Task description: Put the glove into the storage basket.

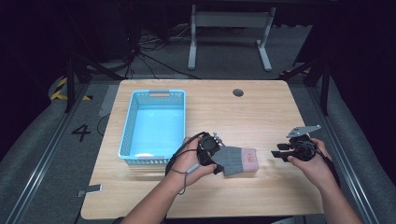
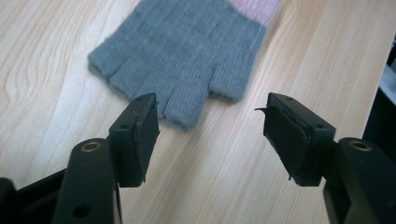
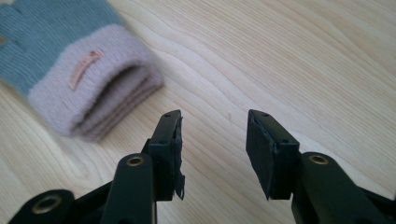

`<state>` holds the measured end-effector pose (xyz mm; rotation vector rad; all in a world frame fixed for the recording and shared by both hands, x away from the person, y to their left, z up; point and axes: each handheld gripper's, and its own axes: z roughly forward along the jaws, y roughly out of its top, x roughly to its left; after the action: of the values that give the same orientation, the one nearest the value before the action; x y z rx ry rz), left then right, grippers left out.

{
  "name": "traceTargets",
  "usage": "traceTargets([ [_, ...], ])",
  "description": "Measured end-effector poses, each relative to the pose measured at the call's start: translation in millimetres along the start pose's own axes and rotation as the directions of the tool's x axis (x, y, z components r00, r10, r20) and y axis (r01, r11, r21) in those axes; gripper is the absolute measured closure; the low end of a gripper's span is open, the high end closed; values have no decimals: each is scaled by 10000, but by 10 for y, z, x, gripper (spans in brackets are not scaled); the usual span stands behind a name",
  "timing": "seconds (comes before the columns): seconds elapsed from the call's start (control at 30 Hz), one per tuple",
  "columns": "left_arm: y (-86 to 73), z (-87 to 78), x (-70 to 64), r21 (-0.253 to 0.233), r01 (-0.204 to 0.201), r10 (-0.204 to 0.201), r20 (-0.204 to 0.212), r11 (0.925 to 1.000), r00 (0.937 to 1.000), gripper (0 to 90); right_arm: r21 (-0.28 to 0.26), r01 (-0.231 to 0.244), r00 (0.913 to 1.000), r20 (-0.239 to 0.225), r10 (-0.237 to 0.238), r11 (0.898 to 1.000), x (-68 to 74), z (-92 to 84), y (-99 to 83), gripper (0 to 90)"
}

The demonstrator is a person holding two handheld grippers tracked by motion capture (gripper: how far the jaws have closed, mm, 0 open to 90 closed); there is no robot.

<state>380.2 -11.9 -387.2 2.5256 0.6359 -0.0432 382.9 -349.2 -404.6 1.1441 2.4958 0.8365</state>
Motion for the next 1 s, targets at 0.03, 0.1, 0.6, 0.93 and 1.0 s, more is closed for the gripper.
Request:
traceTargets([
  [0.03,10,-4,-4,-48,28,-28,-10,10000,10000,359,31,-30,10000,43,30,10000,-19,-7,-16,560],
  [0.1,48,-7,-11,-62,-55,54,-73,10000,10000,346,75,-87,9999,122,86,9999,-61,-34,-46,559],
  [0.6,369,74,7,-598,-486,481,-95,9970,9988,380,-158,-416,9990,142,418,9990,-155,-100,-137,429],
  [0.93,362,347,129,-674,-413,420,90,9969,9991,338,-481,266,9995,-168,-274,9985,-90,-93,-173,220],
  [1.0,358,418,145,-711,-411,432,279,9966,9987,326,-476,276,9993,-238,-288,9985,-92,-91,-172,219],
])
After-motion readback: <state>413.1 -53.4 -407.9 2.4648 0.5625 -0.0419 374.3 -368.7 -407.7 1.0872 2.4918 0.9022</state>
